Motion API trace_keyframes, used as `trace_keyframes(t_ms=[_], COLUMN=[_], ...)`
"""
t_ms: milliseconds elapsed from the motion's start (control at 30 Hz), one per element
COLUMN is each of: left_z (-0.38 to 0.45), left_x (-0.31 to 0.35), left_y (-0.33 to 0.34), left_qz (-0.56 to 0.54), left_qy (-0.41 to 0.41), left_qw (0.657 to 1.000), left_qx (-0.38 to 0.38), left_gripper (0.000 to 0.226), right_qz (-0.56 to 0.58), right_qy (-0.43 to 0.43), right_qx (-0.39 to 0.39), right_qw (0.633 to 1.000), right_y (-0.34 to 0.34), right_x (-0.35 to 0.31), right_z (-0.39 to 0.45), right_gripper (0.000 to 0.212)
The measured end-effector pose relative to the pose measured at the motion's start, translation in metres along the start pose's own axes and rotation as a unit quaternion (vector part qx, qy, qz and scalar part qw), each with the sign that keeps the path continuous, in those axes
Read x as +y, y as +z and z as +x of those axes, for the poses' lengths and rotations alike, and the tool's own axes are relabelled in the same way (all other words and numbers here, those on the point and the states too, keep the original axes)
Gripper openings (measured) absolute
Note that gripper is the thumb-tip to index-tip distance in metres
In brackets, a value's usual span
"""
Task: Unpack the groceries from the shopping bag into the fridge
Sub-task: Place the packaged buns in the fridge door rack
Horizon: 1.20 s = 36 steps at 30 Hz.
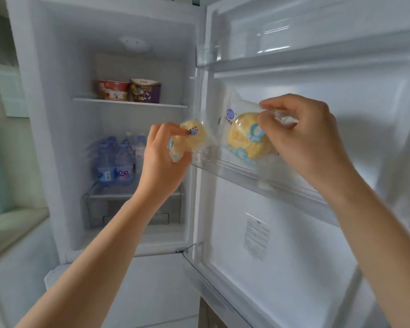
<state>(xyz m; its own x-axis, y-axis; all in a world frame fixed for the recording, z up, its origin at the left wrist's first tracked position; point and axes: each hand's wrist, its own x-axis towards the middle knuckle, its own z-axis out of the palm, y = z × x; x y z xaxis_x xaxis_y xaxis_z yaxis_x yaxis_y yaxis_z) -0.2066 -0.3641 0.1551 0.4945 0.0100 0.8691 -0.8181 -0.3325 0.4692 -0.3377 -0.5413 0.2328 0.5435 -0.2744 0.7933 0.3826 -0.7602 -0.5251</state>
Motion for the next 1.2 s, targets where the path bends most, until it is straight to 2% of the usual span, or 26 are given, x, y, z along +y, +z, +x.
trace_keyframes(t_ms=[300, 433, 633, 700, 800, 867, 1000, 1100, 1200], left_z=[0.056, 0.065, 0.073, 0.071, 0.071, 0.074, 0.089, 0.095, 0.091], left_x=[-0.017, -0.027, -0.037, -0.037, -0.036, -0.035, -0.03, -0.022, -0.023], left_y=[0.069, 0.071, 0.055, 0.052, 0.05, 0.049, 0.043, 0.047, 0.056], left_qz=[-0.008, -0.009, -0.085, -0.115, -0.099, -0.072, -0.033, 0.033, 0.016], left_qy=[0.098, 0.124, 0.066, 0.044, 0.028, 0.03, 0.009, 0.073, 0.081], left_qw=[0.985, 0.977, 0.944, 0.938, 0.945, 0.946, 0.921, 0.93, 0.933], left_qx=[-0.14, -0.175, -0.311, -0.325, -0.311, -0.314, -0.388, -0.359, -0.35], left_gripper=[0.034, 0.034, 0.033, 0.023, 0.011, 0.024, 0.058, 0.062, 0.063], right_qz=[-0.115, -0.139, -0.093, -0.089, -0.103, -0.126, -0.167, -0.197, -0.212], right_qy=[0.066, 0.11, 0.172, 0.19, 0.195, 0.173, 0.139, 0.128, 0.119], right_qx=[-0.003, -0.049, -0.111, -0.122, -0.142, -0.147, -0.153, -0.141, -0.122], right_qw=[0.991, 0.983, 0.974, 0.97, 0.965, 0.966, 0.964, 0.962, 0.962], right_y=[-0.001, 0.004, 0.009, 0.008, 0.007, 0.006, 0.003, 0.001, 0.001], right_x=[0.03, 0.042, 0.039, 0.037, 0.034, 0.034, 0.031, 0.029, 0.029], right_z=[0.035, 0.035, 0.029, 0.028, 0.026, 0.026, 0.026, 0.027, 0.026], right_gripper=[0.026, 0.023, 0.025, 0.026, 0.015, 0.011, 0.016, 0.017, 0.017])
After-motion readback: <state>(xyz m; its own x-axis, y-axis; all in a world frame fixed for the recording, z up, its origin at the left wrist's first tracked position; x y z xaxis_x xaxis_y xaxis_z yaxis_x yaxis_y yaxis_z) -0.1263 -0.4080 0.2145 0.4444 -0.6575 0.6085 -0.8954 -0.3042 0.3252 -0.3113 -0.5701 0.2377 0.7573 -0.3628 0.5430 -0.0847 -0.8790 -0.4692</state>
